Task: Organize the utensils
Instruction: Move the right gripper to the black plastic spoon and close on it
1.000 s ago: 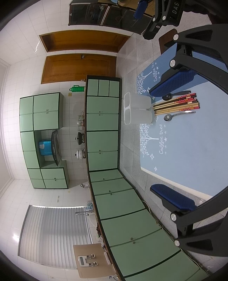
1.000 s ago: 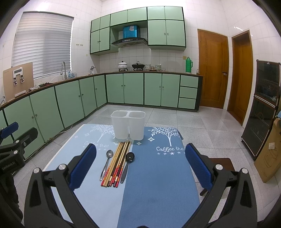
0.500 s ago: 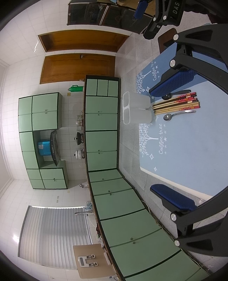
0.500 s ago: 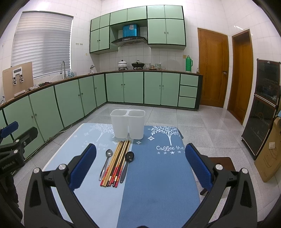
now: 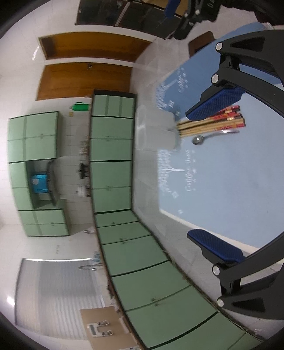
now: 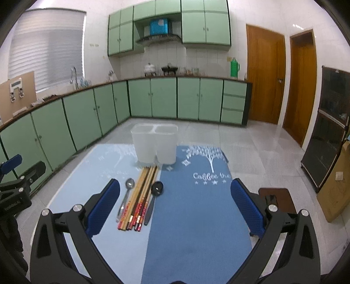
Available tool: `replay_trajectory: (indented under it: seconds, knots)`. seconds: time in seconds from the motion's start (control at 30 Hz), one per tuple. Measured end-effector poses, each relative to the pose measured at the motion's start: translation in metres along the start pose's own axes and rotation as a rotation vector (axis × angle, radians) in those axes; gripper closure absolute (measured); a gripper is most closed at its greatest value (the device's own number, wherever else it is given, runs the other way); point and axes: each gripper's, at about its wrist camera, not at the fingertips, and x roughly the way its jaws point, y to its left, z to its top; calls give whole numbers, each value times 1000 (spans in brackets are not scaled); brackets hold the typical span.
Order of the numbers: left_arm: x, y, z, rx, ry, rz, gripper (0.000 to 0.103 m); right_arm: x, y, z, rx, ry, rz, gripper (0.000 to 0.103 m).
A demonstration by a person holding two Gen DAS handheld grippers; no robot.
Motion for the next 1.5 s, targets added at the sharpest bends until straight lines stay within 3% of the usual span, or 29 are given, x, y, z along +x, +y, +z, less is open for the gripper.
replay_trajectory:
  seconds: [0.5, 0.77, 1.07, 1.27, 1.37, 1.4, 1.5]
  knots:
    - [132, 5, -29, 11, 240, 50, 6, 163, 21, -16, 12, 266, -6, 7]
    - [166, 18, -43, 1, 303, 52, 12, 218, 31, -27, 52, 360, -2, 29]
    - [179, 19, -45, -4, 313, 37, 12, 241, 38, -31, 54, 388, 4, 43]
    - [181, 16, -44, 9, 309, 30, 12, 248, 41, -33, 72, 399, 45, 59]
    - [183, 16, -45, 2, 315, 26, 12, 249, 38, -32, 92, 406, 96, 77]
    - [184, 15, -46, 0, 317, 25, 12, 250, 39, -34, 81, 421, 102, 87]
    - [186, 12, -48, 2, 323, 16, 12, 249, 35, -35, 60, 410, 128, 92]
